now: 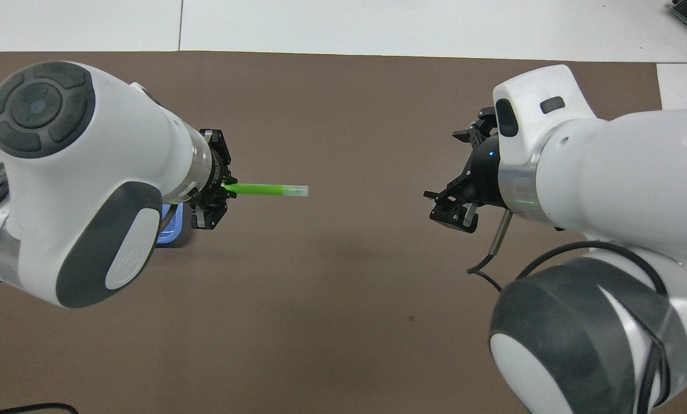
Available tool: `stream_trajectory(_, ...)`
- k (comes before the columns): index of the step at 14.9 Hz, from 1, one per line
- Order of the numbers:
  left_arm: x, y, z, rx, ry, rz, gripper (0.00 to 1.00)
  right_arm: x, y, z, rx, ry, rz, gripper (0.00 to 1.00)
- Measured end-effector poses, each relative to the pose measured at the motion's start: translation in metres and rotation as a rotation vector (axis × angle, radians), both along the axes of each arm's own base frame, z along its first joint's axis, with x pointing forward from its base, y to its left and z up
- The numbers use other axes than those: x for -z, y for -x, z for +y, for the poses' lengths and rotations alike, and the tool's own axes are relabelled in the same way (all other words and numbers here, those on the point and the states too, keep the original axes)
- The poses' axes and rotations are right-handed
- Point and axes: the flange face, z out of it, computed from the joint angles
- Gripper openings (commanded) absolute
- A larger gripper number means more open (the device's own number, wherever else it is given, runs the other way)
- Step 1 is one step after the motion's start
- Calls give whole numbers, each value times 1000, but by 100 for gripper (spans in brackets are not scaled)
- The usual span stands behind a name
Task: Transfer and insert pens with both arms
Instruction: 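Lift the green pen toward the right gripper with the left gripper, then close the right gripper on the green pen beside the left gripper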
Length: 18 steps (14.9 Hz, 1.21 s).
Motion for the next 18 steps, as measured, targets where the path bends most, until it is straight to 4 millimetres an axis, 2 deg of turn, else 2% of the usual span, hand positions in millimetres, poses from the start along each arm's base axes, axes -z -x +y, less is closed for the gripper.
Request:
stream_trajectory(3,-2,7,-18,-89,14,-12,0,6,3,20,-105,18,-19,85)
stream_trajectory(10,-10,39,-82,-191,33,-86,0,26,4,56,-304,130,-67,73)
stream_trajectory(14,-15,48,-99,-230,44,-131,0,31,3,61,-362,152,-80,66)
stream_trajectory(18,-16,49,-102,-259,57,-144,0,32,5,75,-393,145,-102,58)
